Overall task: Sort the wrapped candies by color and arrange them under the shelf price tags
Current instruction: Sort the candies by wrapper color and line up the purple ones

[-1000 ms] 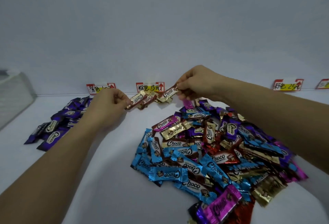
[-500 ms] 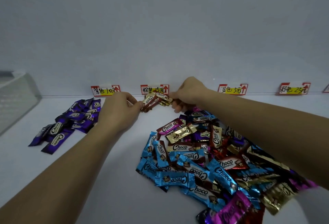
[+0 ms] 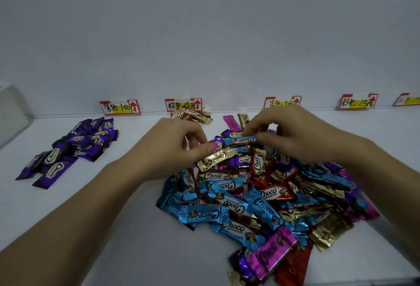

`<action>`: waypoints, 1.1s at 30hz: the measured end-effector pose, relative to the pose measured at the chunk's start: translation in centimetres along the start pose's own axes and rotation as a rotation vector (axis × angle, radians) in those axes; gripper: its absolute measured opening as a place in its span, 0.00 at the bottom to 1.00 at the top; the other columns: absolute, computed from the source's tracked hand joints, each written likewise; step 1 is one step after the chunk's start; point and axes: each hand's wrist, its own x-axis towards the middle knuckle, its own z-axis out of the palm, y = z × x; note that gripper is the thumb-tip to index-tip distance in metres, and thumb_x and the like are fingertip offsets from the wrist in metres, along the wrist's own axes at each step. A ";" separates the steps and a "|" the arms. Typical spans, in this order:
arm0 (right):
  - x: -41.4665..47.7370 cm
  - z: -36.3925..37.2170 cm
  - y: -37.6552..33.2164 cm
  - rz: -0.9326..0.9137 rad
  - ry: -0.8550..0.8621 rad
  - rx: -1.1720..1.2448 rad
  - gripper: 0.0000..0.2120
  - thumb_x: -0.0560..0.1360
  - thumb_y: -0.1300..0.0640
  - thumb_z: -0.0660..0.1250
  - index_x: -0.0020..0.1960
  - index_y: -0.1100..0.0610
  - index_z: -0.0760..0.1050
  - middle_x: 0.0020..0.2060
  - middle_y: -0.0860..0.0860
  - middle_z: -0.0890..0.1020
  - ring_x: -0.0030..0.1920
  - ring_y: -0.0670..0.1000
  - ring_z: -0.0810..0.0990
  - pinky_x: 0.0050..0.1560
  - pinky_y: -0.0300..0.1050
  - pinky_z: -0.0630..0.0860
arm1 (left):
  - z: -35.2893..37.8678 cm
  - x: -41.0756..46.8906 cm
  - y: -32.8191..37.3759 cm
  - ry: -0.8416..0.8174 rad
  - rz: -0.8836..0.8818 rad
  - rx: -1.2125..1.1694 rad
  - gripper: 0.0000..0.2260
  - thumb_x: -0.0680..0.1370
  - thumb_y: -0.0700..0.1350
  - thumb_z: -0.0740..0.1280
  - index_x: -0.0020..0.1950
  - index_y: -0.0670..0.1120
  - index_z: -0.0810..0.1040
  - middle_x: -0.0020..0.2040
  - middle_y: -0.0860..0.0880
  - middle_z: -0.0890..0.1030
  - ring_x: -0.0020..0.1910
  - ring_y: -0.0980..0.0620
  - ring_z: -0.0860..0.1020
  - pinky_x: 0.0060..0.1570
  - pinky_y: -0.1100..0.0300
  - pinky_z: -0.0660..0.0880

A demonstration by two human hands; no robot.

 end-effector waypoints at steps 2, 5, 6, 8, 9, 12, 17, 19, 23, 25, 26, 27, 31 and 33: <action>-0.8 0.3 0.2 -0.040 -0.079 -0.001 0.14 0.80 0.58 0.66 0.61 0.43 0.80 0.53 0.39 0.79 0.54 0.38 0.75 0.48 0.30 0.68 | 0.2 -0.1 0.3 -0.103 0.001 0.038 0.14 0.73 0.66 0.68 0.49 0.58 0.81 0.40 0.59 0.79 0.41 0.62 0.76 0.35 0.67 0.68; -1.4 0.6 0.2 -0.048 -0.180 -0.073 0.15 0.80 0.58 0.66 0.62 0.40 0.79 0.56 0.38 0.75 0.54 0.32 0.70 0.51 0.27 0.64 | 0.2 -0.1 0.1 -0.175 0.018 0.088 0.10 0.72 0.63 0.71 0.50 0.61 0.80 0.44 0.60 0.78 0.42 0.60 0.76 0.38 0.64 0.73; -1.5 0.7 0.3 -0.047 -0.177 -0.089 0.14 0.80 0.57 0.67 0.61 0.40 0.79 0.56 0.38 0.74 0.53 0.31 0.69 0.51 0.26 0.64 | 0.1 -0.2 0.0 -0.180 0.021 0.080 0.09 0.72 0.62 0.72 0.49 0.62 0.80 0.44 0.61 0.78 0.42 0.59 0.77 0.39 0.63 0.75; -1.5 0.7 0.4 -0.049 -0.162 -0.110 0.11 0.79 0.54 0.68 0.58 0.40 0.78 0.55 0.39 0.74 0.53 0.35 0.70 0.50 0.28 0.65 | -0.1 -0.2 -0.3 -0.184 0.023 0.062 0.08 0.72 0.61 0.73 0.47 0.62 0.79 0.43 0.61 0.79 0.42 0.60 0.77 0.41 0.61 0.77; -1.6 0.6 0.4 -0.048 -0.162 -0.112 0.09 0.79 0.52 0.69 0.56 0.40 0.77 0.53 0.39 0.74 0.54 0.37 0.70 0.50 0.30 0.66 | -0.1 -0.3 -0.3 -0.184 0.027 0.050 0.09 0.72 0.60 0.74 0.47 0.61 0.79 0.41 0.60 0.79 0.42 0.59 0.77 0.40 0.60 0.77; -1.9 -0.2 0.4 -0.045 -0.137 -0.080 0.06 0.77 0.51 0.70 0.50 0.41 0.75 0.50 0.38 0.76 0.53 0.41 0.73 0.51 0.33 0.69 | -0.1 -0.4 -0.2 -0.172 0.036 0.003 0.06 0.73 0.57 0.74 0.44 0.59 0.79 0.38 0.58 0.79 0.41 0.59 0.77 0.37 0.64 0.74; -0.7 0.7 -0.8 0.059 0.153 0.223 0.04 0.75 0.55 0.74 0.46 0.48 0.80 0.40 0.43 0.82 0.43 0.43 0.80 0.42 0.32 0.73 | -0.8 0.0 -1.5 -0.071 -0.019 -0.128 0.02 0.74 0.53 0.74 0.43 0.57 0.85 0.35 0.58 0.82 0.37 0.58 0.78 0.36 0.62 0.74; 1.0 1.7 -1.4 0.169 0.160 0.326 0.03 0.74 0.54 0.75 0.45 0.50 0.81 0.36 0.45 0.83 0.39 0.42 0.81 0.40 0.34 0.76 | -1.1 0.2 -2.7 0.022 -0.095 -0.148 0.02 0.75 0.51 0.73 0.44 0.56 0.86 0.34 0.56 0.82 0.37 0.56 0.78 0.38 0.56 0.74; 5.7 2.2 -2.0 0.329 0.181 0.348 0.09 0.74 0.49 0.74 0.44 0.54 0.83 0.34 0.50 0.83 0.33 0.45 0.79 0.36 0.40 0.76 | -1.4 0.7 -5.2 0.173 -0.224 -0.156 0.03 0.79 0.45 0.71 0.47 0.52 0.85 0.35 0.59 0.80 0.35 0.60 0.77 0.36 0.60 0.72; 8.1 2.7 -2.2 0.389 0.196 0.357 0.11 0.75 0.48 0.74 0.43 0.56 0.83 0.33 0.52 0.83 0.31 0.45 0.78 0.34 0.41 0.74 | -1.4 0.9 -6.0 0.225 -0.281 -0.156 0.03 0.78 0.45 0.72 0.47 0.52 0.85 0.37 0.57 0.82 0.38 0.59 0.78 0.37 0.60 0.71; 9.3 3.1 -2.3 0.417 0.181 0.389 0.12 0.75 0.49 0.74 0.43 0.57 0.83 0.32 0.52 0.83 0.30 0.46 0.78 0.34 0.42 0.75 | -1.4 1.0 -6.2 0.253 -0.306 -0.157 0.03 0.77 0.45 0.73 0.46 0.53 0.85 0.37 0.56 0.82 0.38 0.58 0.78 0.36 0.61 0.70; 10.3 3.6 -2.4 0.446 0.156 0.446 0.11 0.75 0.50 0.74 0.42 0.59 0.83 0.32 0.53 0.84 0.30 0.47 0.79 0.34 0.44 0.77 | -1.4 1.0 -6.3 0.281 -0.326 -0.159 0.03 0.77 0.45 0.73 0.44 0.53 0.84 0.37 0.55 0.82 0.38 0.58 0.78 0.35 0.62 0.69; 12.9 5.5 -3.3 0.570 0.089 0.751 0.07 0.78 0.61 0.70 0.49 0.66 0.81 0.37 0.62 0.85 0.39 0.57 0.87 0.44 0.50 0.85 | -1.0 1.1 -6.6 0.321 -0.342 -0.126 0.04 0.76 0.47 0.74 0.42 0.52 0.83 0.34 0.55 0.81 0.35 0.59 0.77 0.33 0.62 0.68; 13.7 6.0 -3.8 0.598 0.087 0.817 0.07 0.79 0.63 0.69 0.52 0.68 0.79 0.37 0.64 0.85 0.39 0.60 0.87 0.46 0.53 0.85 | -0.8 1.3 -6.7 0.293 -0.343 -0.111 0.04 0.76 0.48 0.74 0.42 0.52 0.83 0.33 0.54 0.81 0.34 0.60 0.77 0.32 0.63 0.67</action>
